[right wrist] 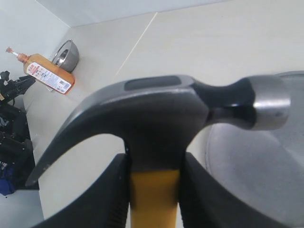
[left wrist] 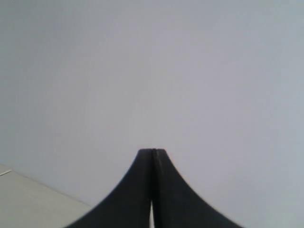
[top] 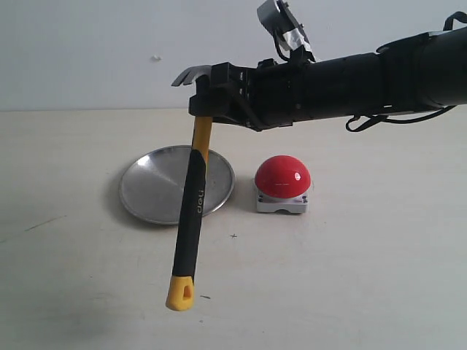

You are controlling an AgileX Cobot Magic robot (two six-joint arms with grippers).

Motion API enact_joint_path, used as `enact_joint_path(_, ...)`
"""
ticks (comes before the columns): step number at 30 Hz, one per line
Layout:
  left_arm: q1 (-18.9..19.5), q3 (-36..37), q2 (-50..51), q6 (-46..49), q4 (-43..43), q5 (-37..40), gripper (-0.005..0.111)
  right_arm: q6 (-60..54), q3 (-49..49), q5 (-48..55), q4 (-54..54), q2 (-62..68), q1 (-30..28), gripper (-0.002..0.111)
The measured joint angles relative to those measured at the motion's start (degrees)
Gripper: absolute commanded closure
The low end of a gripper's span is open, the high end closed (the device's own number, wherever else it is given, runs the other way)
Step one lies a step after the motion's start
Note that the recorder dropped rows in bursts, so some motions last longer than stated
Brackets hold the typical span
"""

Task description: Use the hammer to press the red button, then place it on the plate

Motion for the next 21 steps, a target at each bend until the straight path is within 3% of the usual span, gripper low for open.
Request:
enact_joint_path(7,0.0,0.0,0.64,-2.68,-0.03,-7.22,0.107,0.0,0.0,-0.54,0.0,0.0,0.0,0.108)
enact_joint_path(11,0.0,-1.65,7.54,-2.86,4.09,-8.91,0.107,0.0,0.0,-0.69,0.0,0.0,0.0,0.108)
enact_joint_path(16,0.0,-11.17,26.79,-14.48,22.83,-9.77,0.107,0.0,0.0,-0.82,0.0,0.0,0.0,0.108)
enact_joint_path(21,0.0,-25.19,49.44,-42.25,58.27,-11.58,0.107,0.0,0.0,-1.02,0.0,0.0,0.0,0.108)
